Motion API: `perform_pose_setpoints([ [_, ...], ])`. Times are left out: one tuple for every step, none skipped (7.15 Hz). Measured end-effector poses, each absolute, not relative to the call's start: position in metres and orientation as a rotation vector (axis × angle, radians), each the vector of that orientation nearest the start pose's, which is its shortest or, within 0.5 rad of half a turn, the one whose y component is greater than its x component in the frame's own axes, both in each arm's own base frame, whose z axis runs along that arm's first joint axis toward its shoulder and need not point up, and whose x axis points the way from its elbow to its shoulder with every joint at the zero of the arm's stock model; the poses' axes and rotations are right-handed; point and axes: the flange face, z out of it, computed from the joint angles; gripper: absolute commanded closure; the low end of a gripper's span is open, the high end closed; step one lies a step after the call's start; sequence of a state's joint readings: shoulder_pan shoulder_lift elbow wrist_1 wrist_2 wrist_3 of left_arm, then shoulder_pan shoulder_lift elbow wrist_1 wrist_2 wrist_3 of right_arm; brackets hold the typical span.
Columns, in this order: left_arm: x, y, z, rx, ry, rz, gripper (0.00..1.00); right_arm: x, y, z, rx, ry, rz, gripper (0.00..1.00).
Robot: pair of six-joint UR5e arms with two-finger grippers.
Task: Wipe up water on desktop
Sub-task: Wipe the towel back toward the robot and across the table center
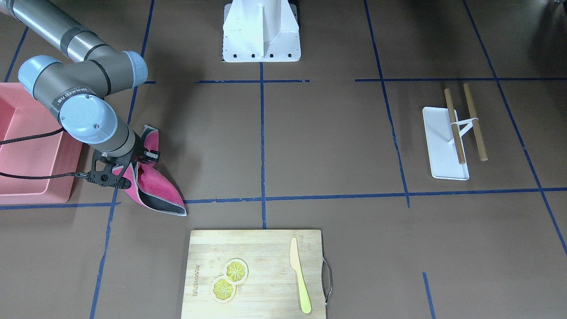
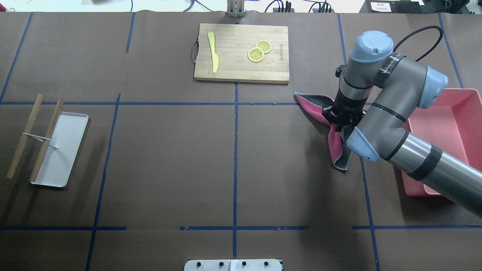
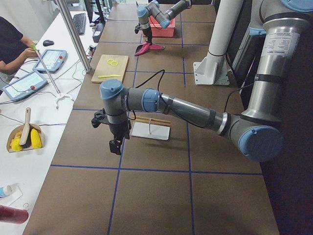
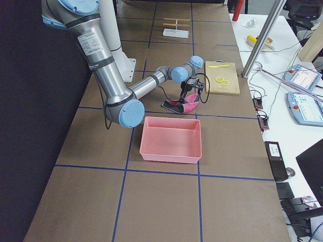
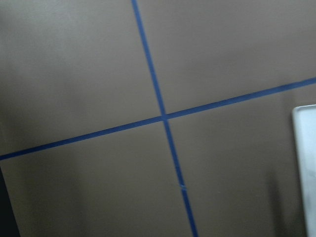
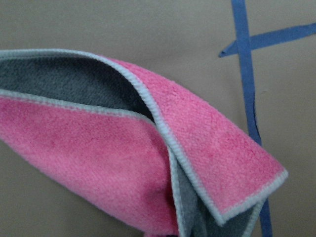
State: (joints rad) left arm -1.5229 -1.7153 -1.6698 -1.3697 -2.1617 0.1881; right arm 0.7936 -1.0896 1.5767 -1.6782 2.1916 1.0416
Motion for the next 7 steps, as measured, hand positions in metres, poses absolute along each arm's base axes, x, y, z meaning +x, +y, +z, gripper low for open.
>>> perform_pose_setpoints([
  [-0.056,-0.552,0.590,0.087,0.608,0.248,0.00,-0.424,-0.516,0.385,-0.264,-0.676,0.126,1.00],
  [-0.058,-0.554,0.603,0.093,0.618,0.252,0.00,-0.442,-0.495,0.371,-0.279,-0.687,0.126,1.00],
  [-0.059,-0.555,0.610,0.095,0.622,0.254,0.00,-0.463,-0.465,0.351,-0.300,-0.701,0.128,1.00],
  [-0.059,-0.556,0.613,0.095,0.624,0.255,0.00,-0.485,-0.430,0.331,-0.327,-0.716,0.128,1.00],
  [-0.059,-0.556,0.615,0.095,0.624,0.255,0.00,-0.502,-0.398,0.310,-0.350,-0.733,0.127,1.00],
  [-0.059,-0.556,0.616,0.096,0.624,0.256,0.00,-0.517,-0.371,0.291,-0.372,-0.746,0.125,1.00],
  [-0.060,-0.557,0.618,0.100,0.623,0.256,0.00,-0.527,-0.354,0.275,-0.386,-0.758,0.122,1.00],
])
